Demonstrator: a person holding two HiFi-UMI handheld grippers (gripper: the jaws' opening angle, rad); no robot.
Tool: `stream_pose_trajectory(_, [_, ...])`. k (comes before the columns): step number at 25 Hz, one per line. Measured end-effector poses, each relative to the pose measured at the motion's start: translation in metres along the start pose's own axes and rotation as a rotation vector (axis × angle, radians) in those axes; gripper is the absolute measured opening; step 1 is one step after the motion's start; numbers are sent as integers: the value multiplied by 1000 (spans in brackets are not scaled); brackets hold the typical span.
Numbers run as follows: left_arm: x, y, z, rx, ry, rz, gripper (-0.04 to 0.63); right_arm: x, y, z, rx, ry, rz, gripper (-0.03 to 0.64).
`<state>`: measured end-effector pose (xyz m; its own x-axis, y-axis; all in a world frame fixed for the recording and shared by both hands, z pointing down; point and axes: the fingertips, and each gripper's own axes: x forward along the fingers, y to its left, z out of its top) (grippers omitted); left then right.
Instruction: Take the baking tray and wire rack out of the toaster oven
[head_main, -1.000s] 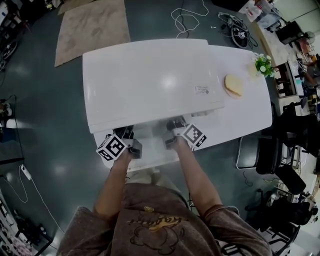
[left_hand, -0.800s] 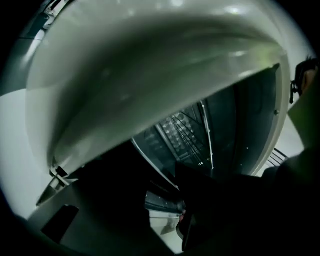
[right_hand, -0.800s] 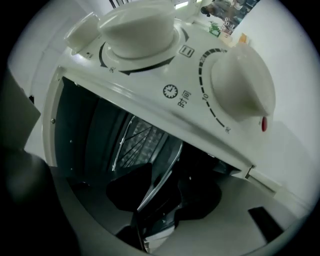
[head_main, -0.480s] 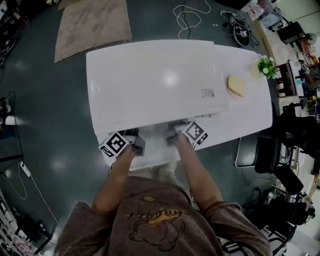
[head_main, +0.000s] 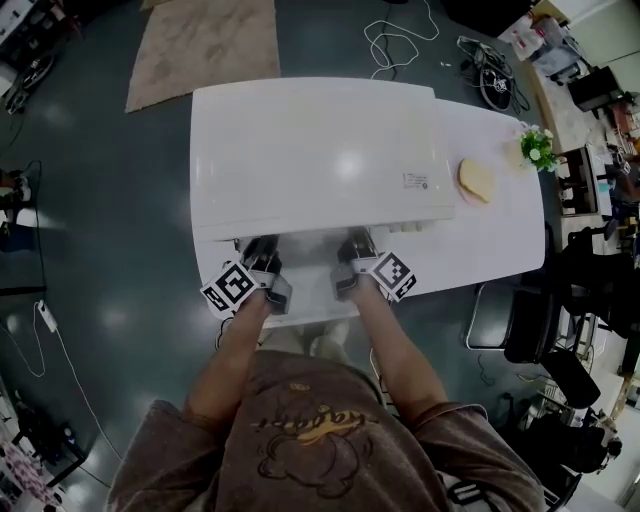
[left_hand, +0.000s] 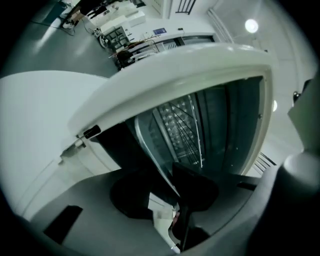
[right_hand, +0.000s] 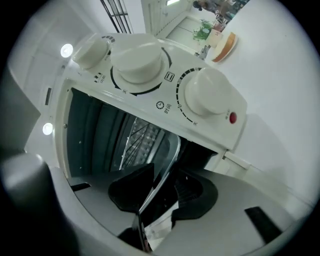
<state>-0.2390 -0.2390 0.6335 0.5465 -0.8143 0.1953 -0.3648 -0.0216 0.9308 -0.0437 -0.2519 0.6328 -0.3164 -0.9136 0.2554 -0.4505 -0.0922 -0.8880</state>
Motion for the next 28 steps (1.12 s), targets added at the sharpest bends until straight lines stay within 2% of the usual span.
stream_pose_trajectory(15, [-95,-10,-79,-74,23,-17,101,-115,-14,-39,27,101,-9,114])
stream_pose_trajectory(21, [-136,-23,-107,-74,14,-16,100,-160,-5,-49,-7,133,57,112])
stream_pose_trajectory(24, [-153,-37,-119,-75,10,-34,94,-179,9,-48,-40,144,126,107])
stream_pose_trajectory(28, [-176,-49,-133,-102,5,-36,94,-208,15,-50,-28,160,127,107])
